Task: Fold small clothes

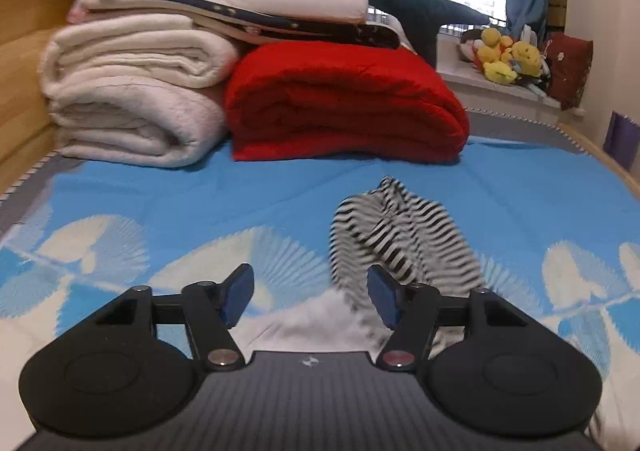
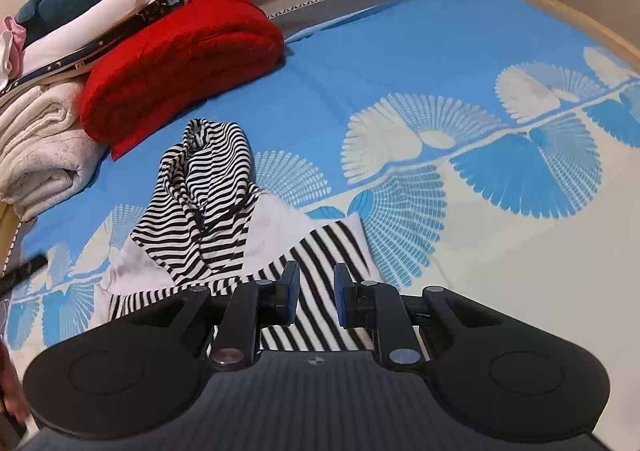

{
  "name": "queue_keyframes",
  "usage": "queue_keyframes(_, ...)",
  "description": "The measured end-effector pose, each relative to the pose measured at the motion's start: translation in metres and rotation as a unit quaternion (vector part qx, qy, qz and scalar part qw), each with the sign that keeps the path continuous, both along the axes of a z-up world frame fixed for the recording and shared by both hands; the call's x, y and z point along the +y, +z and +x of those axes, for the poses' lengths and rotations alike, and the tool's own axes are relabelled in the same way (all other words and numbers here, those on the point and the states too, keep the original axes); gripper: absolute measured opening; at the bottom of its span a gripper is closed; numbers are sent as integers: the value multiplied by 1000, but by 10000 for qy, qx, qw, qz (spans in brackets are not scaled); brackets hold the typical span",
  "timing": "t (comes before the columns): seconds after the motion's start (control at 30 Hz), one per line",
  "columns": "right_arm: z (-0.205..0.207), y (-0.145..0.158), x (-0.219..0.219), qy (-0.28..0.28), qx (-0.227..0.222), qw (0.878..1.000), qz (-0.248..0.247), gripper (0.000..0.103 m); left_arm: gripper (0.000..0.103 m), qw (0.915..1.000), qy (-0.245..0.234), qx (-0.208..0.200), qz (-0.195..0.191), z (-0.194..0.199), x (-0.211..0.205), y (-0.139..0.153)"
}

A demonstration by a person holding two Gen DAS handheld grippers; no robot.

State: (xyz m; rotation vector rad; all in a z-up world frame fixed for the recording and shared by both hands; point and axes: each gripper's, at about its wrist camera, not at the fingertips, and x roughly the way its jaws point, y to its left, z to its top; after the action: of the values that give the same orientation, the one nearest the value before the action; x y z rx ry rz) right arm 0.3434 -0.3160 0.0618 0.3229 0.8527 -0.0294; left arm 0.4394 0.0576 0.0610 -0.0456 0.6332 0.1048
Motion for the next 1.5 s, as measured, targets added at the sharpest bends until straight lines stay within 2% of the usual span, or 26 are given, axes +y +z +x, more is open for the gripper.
queue_keyframes(0.03, 1, -1, -1, -3, 6, 10000, -11, 19, 47, 9999, -112, 28, -54, 18, -1, -2)
queue_keyframes(0.07, 2, -2, -2, -8, 23, 10000, 0, 19, 23, 9997, -215, 74, -69, 34, -3, -6)
queue_keyframes(0.1, 4, -4, -4, -10, 49, 10000, 30, 19, 12, 9994, -317, 146, -80, 52, -5, -12)
queue_keyframes(0.23, 10, -8, -7, -52, 100, 9999, 38, 19, 12, 9979, -396, 477, -164, 120, -9, -42)
queue_keyframes(0.37, 16, -18, -11, -116, 198, 9997, 31, 19, 12, 9949, -346, 846, -435, 182, -8, -81)
queue_keyframes(0.53, 20, -33, -8, -23, 382, 9992, -86, 19, 16, 9935, -247, 956, -559, 241, -13, -114)
queue_keyframes(0.57, 20, -36, -7, 27, 413, 9990, -152, 19, 22, 9938, -178, 923, -592, 252, -13, -119)
queue_keyframes(0.6, 20, -39, -6, 72, 441, 9988, -212, 19, 38, 9941, -105, 881, -619, 263, -12, -122)
queue_keyframes(0.63, 21, -42, -5, 113, 480, 9984, -269, 19, 48, 9943, -23, 852, -647, 274, -10, -126)
queue_keyframes(0.67, 22, -47, -4, 137, 550, 9979, -307, 19, 66, 9941, 84, 851, -675, 285, -9, -129)
queue_keyframes(0.7, 25, -51, -5, 133, 604, 9976, -308, 19, 73, 9933, 166, 888, -724, 296, -6, -134)
queue_keyframes(0.87, 31, -58, -11, -4, 670, 9974, -266, 19, 72, 9864, 248, 1335, -924, 336, 0, -160)
queue_keyframes(0.9, 32, -58, -12, -10, 662, 9975, -265, 19, 68, 9862, 232, 1387, -876, 339, -2, -164)
queue_keyframes(0.93, 32, -58, -11, -6, 664, 9974, -267, 19, 64, 9868, 198, 1378, -830, 340, -4, -166)
queue_keyframes(0.97, 33, -59, -11, 8, 675, 9974, -266, 19, 39, 9873, 91, 1356, -818, 340, -6, -167)
queue_keyframes(1.0, 33, -60, -11, 19, 686, 9973, -261, 19, 16, 9879, -26, 1337, -782, 339, -10, -166)
queue_keyframes(1.03, 34, -61, -11, 23, 706, 9972, -259, 19, 7, 9894, -116, 1280, -676, 336, -15, -163)
queue_keyframes(1.17, 34, -57, -14, -64, 698, 9973, -203, 19, 4, 9935, -704, 834, -335, 301, -33, -129)
queue_keyframes(1.27, 33, -49, -15, -105, 587, 9981, -171, 19, 4, 9876, -1472, 421, -344, 240, -44, -90)
queue_keyframes(1.33, 30, -45, -16, -113, 532, 9984, -152, 19, 3, 9771, -2115, 175, -148, 180, -55, -63)
queue_keyframes(1.37, 29, -42, -18, -130, 503, 9986, -135, 19, 3, 9692, -2459, 98, -85, 142, -58, -50)
queue_keyframes(1.47, 24, -32, -23, -243, 386, 9990, -28, 19, 3, 9404, -3397, 134, -139, 20, -60, -21)
queue_keyframes(1.5, 22, -28, -24, -290, 320, 9991, 16, 19, 4, 9310, -3635, 285, -146, -17, -59, -16)
